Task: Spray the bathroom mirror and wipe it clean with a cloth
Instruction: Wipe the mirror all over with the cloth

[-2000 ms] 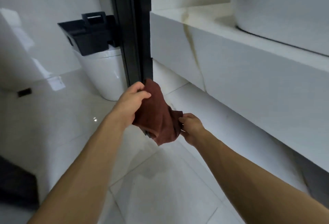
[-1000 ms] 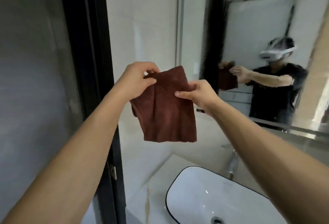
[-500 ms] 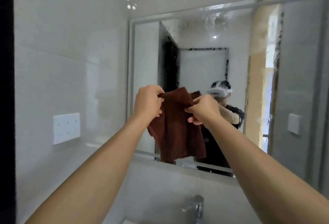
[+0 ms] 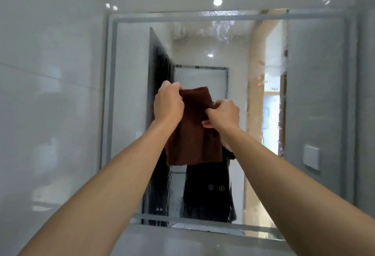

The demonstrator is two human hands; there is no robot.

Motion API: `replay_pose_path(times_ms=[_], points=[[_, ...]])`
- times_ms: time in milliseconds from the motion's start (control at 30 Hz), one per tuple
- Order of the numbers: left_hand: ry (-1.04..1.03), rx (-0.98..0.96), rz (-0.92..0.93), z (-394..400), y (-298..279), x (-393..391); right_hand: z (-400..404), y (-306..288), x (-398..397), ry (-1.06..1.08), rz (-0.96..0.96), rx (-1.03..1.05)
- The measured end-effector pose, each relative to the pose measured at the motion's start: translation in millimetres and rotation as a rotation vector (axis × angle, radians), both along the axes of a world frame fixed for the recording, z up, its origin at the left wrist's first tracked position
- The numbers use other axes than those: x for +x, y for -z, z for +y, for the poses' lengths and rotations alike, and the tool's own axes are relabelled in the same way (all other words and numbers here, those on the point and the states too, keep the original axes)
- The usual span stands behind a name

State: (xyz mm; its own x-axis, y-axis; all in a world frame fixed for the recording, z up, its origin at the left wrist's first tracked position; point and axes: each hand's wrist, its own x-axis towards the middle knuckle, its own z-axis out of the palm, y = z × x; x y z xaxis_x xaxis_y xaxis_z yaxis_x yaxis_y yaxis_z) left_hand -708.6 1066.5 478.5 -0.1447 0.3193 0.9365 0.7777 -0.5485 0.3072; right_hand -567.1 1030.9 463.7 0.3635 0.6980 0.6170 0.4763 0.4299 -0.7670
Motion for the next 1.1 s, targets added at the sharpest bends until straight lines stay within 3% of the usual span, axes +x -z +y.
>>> replay_pose_path(times_ms=[267,367,500,633,700,867,1100], points=[[0.101,0.028,-0.044,60,-43,13,65,-37,-7,0.268,0.099,0.134],[0.138,0.135,0.012,74,-35,19,68,-32,-9,0.309,0.167,0.257],[0.335,0.246,0.042,85,-12,11,71,-3,-19,0.368,-0.117,0.486],[0.180,0.293,0.306,103,14,-3,96,25,-26,0.441,-0.483,0.549],[0.212,0.255,0.392,108,17,-14,107,29,-29,0.533,-0.593,0.557],[0.542,-0.019,0.278,86,0,-36,118,27,-38,0.639,-0.677,0.501],[0.552,-0.055,0.264,69,-10,-42,134,18,-39,0.732,-0.704,0.503]])
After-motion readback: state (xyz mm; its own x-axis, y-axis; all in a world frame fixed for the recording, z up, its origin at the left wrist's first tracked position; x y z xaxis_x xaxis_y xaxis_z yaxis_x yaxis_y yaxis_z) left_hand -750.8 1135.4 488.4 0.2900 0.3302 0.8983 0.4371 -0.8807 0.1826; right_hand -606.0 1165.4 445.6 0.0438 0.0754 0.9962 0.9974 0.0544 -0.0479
